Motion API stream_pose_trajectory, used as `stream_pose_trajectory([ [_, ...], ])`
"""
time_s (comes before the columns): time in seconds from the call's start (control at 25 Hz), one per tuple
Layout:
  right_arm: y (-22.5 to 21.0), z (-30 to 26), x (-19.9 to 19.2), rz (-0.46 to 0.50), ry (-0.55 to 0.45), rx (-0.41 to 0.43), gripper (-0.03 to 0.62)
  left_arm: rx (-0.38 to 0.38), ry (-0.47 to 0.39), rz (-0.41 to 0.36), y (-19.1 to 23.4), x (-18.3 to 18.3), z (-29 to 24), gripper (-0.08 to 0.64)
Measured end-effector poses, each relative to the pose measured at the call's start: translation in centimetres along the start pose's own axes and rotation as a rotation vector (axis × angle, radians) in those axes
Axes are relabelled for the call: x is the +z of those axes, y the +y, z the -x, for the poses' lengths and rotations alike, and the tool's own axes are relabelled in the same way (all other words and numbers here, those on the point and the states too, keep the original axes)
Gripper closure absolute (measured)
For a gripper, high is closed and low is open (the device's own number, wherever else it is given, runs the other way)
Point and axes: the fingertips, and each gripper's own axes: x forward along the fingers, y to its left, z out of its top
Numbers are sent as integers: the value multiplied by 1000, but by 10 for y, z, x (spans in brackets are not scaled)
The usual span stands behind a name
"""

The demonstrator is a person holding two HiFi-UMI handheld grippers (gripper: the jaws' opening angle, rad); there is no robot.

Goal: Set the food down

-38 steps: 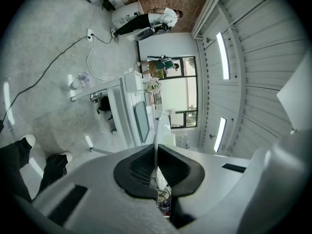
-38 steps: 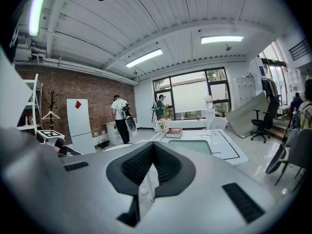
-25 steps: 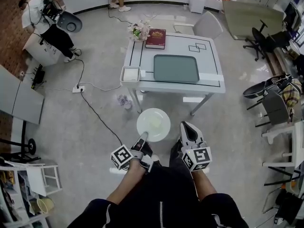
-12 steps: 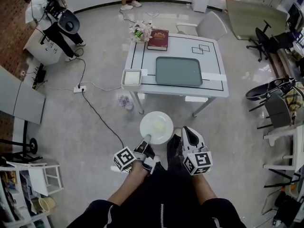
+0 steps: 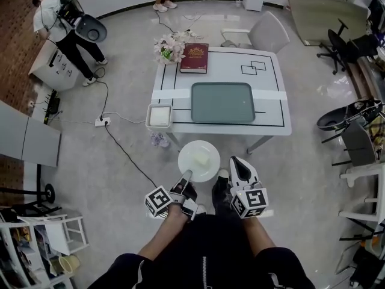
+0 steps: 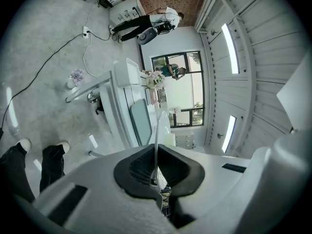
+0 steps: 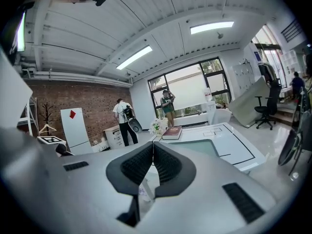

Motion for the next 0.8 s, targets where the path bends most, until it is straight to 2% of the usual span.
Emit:
stream_pose_trajectory([
  [0.44,-107,-73,49,-14,16,10,583,16,-18,-11,-38,16,-118,546],
  [0.8,-153,-117,69,-18,18,37,583,22,-57,-6,-52,34,-175,546],
])
